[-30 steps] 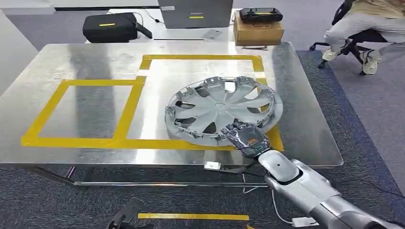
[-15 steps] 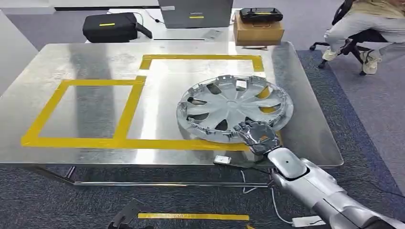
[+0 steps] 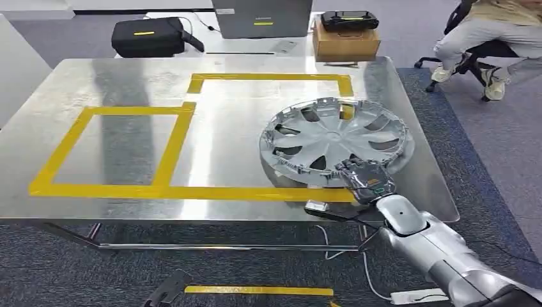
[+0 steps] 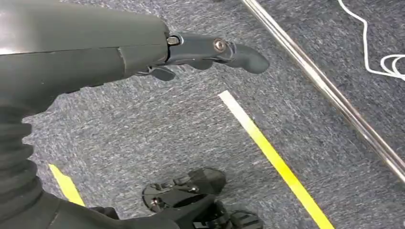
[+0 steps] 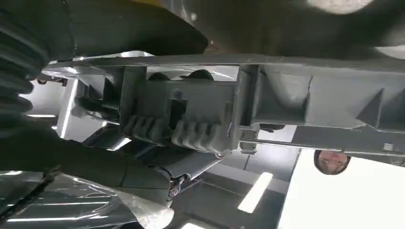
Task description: Take the parts from the cabinet and place them on the table.
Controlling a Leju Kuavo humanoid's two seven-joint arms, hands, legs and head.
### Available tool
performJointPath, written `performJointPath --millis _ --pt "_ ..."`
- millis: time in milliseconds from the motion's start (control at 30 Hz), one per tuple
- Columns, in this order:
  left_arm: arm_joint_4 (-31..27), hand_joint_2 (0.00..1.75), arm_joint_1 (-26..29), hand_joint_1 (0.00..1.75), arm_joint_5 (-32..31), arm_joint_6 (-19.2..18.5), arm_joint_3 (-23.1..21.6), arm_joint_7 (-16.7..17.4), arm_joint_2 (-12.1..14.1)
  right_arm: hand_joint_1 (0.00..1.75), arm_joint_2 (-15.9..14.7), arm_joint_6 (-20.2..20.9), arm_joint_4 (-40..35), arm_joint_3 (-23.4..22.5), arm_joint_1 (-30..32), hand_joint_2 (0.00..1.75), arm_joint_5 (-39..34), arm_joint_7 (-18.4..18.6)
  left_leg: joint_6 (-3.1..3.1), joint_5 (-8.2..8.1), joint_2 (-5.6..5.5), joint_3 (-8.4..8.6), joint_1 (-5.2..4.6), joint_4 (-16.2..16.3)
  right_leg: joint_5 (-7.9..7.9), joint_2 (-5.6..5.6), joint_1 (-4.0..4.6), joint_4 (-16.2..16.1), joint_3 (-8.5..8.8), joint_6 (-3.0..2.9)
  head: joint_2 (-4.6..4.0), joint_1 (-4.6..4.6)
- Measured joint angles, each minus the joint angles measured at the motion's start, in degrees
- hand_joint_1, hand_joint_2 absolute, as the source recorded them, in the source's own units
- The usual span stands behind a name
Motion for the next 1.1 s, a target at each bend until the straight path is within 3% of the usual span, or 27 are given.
performJointPath --millis 1100 --pt "0.00 1.75 -0.16 0.00 -0.24 -0.79 -0.46 0.02 -0.44 1.43 4.39 1.31 0.44 1.24 -0.69 1.75 3.76 -1.83 0.00 0.00 0.01 0.01 0.00 0.00 0.00 0.06 0.00 0.01 0.02 0.00 0.00 0.00"
